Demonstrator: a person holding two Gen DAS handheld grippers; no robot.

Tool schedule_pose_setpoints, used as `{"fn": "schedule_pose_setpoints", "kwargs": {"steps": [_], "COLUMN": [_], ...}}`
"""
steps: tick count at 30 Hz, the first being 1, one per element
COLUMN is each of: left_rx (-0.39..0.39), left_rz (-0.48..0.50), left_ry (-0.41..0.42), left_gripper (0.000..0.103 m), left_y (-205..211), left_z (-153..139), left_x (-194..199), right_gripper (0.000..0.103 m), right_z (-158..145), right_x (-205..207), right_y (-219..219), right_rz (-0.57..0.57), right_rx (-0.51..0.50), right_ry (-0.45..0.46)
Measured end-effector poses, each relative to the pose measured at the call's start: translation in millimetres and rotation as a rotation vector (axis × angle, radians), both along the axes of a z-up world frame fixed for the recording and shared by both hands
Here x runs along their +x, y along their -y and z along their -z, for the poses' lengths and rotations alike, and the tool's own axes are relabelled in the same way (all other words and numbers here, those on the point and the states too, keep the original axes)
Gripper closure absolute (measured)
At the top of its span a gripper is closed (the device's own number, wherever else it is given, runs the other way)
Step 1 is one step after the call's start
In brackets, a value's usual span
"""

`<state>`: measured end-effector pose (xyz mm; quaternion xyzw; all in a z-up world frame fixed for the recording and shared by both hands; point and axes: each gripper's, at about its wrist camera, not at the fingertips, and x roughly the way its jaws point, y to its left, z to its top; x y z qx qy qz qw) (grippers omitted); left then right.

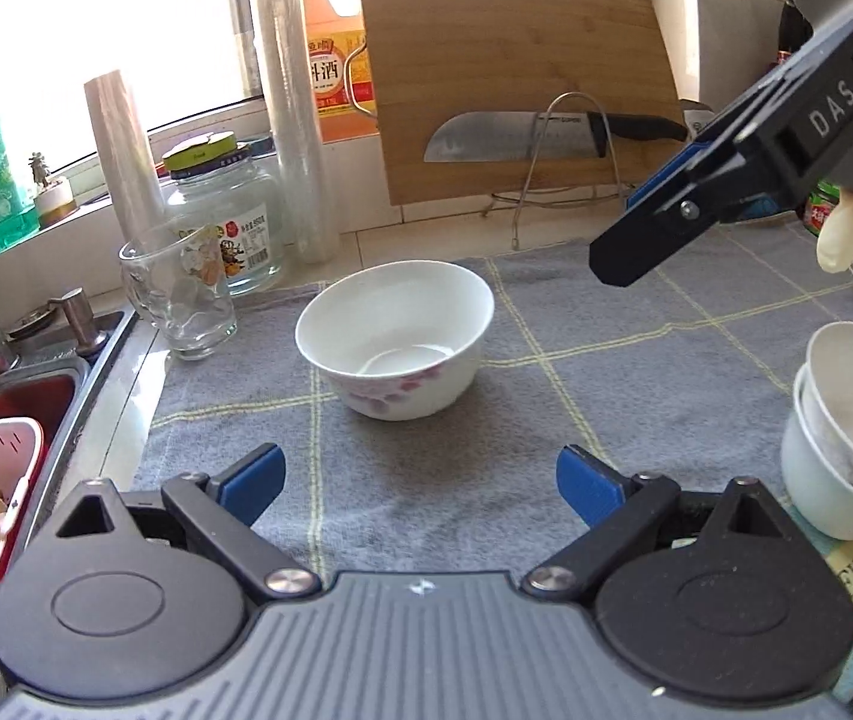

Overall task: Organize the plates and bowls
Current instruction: 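Move the right gripper to the last white bowl and grasp its rim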

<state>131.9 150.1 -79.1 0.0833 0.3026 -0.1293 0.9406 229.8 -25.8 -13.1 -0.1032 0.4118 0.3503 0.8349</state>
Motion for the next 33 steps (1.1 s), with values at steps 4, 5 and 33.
{"fn": "schedule_pose_setpoints", "kwargs": {"steps": [4,5,33], "left_rx": [-0.009,-0.007,-0.123], "left_rz": [0.007,0.008,0.087], "left_ry": [-0.008,-0.005,0.005], "left_gripper": [0.006,0.006,0.012], "left_y": [-4,-4,-7], "left_z": [9,11,23], "left_x": [22,26,77], "right_gripper": [0.008,0.008,0.028], "right_z": [11,14,53], "right_x": [26,33,105], "right_y": [-21,-25,-70], "right_rz": [-0.014,-0.017,-0.059], "right_rx": [0.002,0.000,-0.008], "right_ry": [-0.032,-0.039,-0.137]}}
